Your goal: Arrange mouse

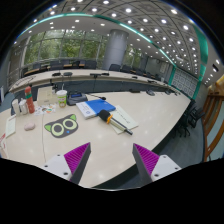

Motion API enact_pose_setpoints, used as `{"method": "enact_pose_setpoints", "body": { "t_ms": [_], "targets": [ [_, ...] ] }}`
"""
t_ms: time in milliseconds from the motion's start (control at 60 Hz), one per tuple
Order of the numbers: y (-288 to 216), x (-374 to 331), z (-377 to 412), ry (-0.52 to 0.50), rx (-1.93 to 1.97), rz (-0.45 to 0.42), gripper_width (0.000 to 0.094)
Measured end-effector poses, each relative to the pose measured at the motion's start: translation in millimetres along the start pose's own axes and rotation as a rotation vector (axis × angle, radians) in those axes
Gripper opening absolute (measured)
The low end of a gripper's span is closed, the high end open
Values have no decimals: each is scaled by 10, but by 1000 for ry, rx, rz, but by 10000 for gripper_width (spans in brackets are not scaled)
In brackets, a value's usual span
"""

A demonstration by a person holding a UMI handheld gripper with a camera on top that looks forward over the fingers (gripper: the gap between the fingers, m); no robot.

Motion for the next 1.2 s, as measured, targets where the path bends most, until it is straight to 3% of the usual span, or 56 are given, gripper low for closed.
{"method": "enact_pose_setpoints", "body": {
  "t_ms": [317, 483, 600, 750, 950, 1200],
  "targets": [
    [426, 419, 737, -70, -67, 71, 854],
    [687, 600, 1811, -263, -128, 81, 856],
    [736, 779, 2715, -415, -171, 40, 857],
    [650, 1150, 3712, -525, -221, 5, 857],
    [430, 1644, 4562, -555, -273, -19, 854],
    [155, 2031, 5011, -562, -280, -31, 849]
  ]
}}
Point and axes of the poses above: the point between the fingertips, and its own axes, seen from behind it with the camera up: z to the left, y down, x forward, the way the camera looks, the point moved 10 cm from there along -x, backward, against the way the camera looks
